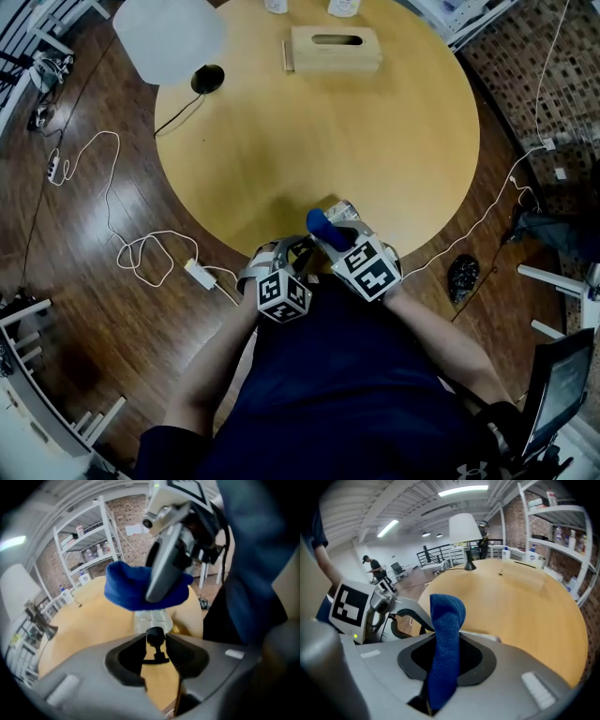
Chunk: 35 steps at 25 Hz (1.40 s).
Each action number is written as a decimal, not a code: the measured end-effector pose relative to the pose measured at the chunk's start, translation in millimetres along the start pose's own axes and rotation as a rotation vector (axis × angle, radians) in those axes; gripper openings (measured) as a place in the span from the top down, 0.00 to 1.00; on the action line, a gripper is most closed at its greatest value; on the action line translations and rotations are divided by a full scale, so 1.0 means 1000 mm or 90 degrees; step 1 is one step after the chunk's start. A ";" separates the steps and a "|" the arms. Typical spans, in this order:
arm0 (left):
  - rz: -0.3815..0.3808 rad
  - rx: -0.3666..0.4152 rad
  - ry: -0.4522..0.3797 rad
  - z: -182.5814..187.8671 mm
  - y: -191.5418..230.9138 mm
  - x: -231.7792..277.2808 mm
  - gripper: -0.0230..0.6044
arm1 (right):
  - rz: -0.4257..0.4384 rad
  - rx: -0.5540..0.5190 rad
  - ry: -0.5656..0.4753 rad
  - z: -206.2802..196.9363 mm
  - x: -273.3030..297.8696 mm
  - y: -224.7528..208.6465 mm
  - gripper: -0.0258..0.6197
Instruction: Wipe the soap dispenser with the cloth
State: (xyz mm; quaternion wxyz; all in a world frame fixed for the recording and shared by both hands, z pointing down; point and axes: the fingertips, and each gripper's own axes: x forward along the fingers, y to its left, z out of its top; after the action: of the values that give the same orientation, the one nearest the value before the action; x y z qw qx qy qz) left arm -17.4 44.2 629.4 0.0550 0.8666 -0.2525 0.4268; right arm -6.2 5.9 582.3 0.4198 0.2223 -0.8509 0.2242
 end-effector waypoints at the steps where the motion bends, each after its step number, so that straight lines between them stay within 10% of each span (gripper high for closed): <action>1: -0.007 -0.038 -0.012 0.002 0.001 -0.001 0.75 | 0.013 -0.029 0.006 0.005 0.006 0.009 0.82; 7: -0.040 -0.111 -0.021 -0.002 -0.001 0.003 0.74 | -0.010 -0.017 0.002 0.001 0.009 -0.006 0.82; 15: -0.072 -0.395 -0.107 -0.023 0.005 -0.014 0.61 | -0.071 0.115 -0.002 -0.036 -0.016 -0.067 0.82; 22: -0.094 -0.463 -0.157 -0.005 0.007 0.009 0.68 | -0.065 0.129 -0.003 -0.041 -0.015 -0.068 0.82; 29: -0.122 -0.442 -0.167 0.016 0.008 0.012 0.75 | -0.066 0.096 0.005 -0.034 -0.012 -0.065 0.82; 35: -0.075 -0.295 -0.120 0.003 0.011 0.011 0.75 | -0.007 -0.018 -0.022 0.010 0.004 -0.012 0.82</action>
State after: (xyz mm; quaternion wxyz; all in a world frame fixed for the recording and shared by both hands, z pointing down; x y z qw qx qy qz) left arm -15.4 29.3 634.8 0.2531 0.8799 -0.2967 0.2713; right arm -7.9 -10.4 582.4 0.4092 0.2252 -0.8600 0.2056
